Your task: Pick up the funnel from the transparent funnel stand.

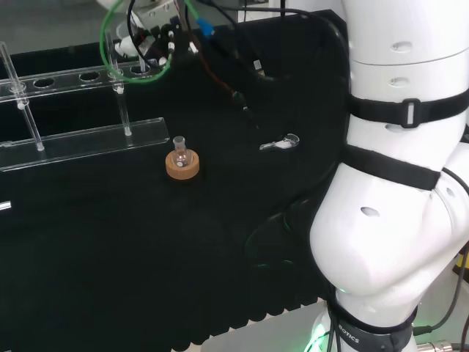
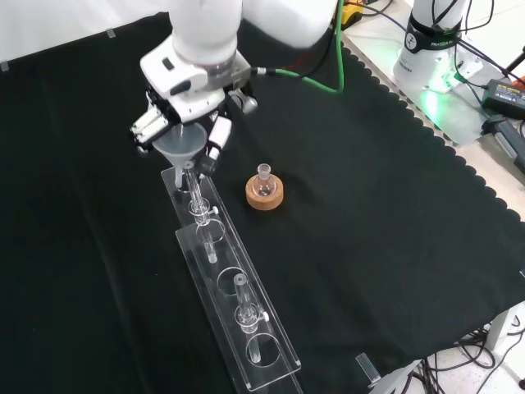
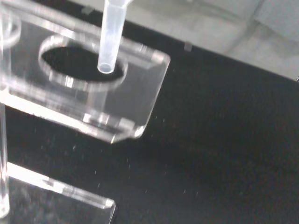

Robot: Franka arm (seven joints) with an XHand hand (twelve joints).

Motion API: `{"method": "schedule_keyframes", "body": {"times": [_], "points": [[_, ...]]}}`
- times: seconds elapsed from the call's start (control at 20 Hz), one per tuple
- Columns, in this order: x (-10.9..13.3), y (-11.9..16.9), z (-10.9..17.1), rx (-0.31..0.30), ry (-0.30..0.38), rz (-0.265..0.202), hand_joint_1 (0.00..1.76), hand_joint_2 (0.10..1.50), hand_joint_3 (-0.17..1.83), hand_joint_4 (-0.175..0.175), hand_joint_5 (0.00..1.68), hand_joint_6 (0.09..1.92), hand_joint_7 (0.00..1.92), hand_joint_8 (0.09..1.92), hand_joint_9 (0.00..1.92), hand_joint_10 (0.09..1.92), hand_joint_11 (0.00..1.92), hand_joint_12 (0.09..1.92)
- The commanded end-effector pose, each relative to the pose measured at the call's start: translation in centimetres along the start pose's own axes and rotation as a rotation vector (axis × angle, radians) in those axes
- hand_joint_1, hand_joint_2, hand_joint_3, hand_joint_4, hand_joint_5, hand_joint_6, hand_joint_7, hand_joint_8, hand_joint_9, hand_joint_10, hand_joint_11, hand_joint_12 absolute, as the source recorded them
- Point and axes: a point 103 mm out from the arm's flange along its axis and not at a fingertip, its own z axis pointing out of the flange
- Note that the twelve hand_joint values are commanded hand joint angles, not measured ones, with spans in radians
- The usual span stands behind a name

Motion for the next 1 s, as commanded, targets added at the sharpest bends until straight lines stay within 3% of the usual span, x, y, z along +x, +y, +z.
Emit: {"method": "schedule_keyframes", "body": {"times": [0.05, 0.2, 0.45, 0.7, 0.9, 1.0], "points": [[-5.3, -2.3, -8.3, -0.02, 0.04, 0.027, 0.75, 1.06, 0.26, -0.175, 0.54, 1.19, 0.91, 1.6, 1.47, 1.22, 1.74, 1.0], [-8.0, -4.5, -12.2, 0.003, 0.043, 0.024, 0.75, 1.06, 0.26, -0.175, 0.55, 1.19, 0.91, 1.6, 1.47, 1.22, 1.74, 1.0], [-11.7, -7.3, -16.4, 0.054, 0.114, 0.004, 0.75, 1.07, 0.26, -0.175, 0.57, 1.19, 0.92, 1.6, 1.48, 1.22, 1.74, 1.0], [-13.6, -8.2, -19.7, -0.005, 0.224, -0.058, 0.75, 1.07, 0.26, -0.175, 0.58, 1.19, 0.92, 1.59, 1.48, 1.22, 1.74, 1.0], [-15.4, -7.7, -20.1, -0.033, 0.272, -0.003, 0.75, 1.07, 0.27, -0.175, 0.6, 1.19, 0.92, 1.59, 1.48, 1.22, 1.74, 1.0], [-15.3, -7.2, -19.9, -0.016, 0.25, 0.012, 0.76, 1.08, 0.27, -0.175, 0.61, 1.19, 0.93, 1.59, 1.47, 1.22, 1.74, 1.0]]}}
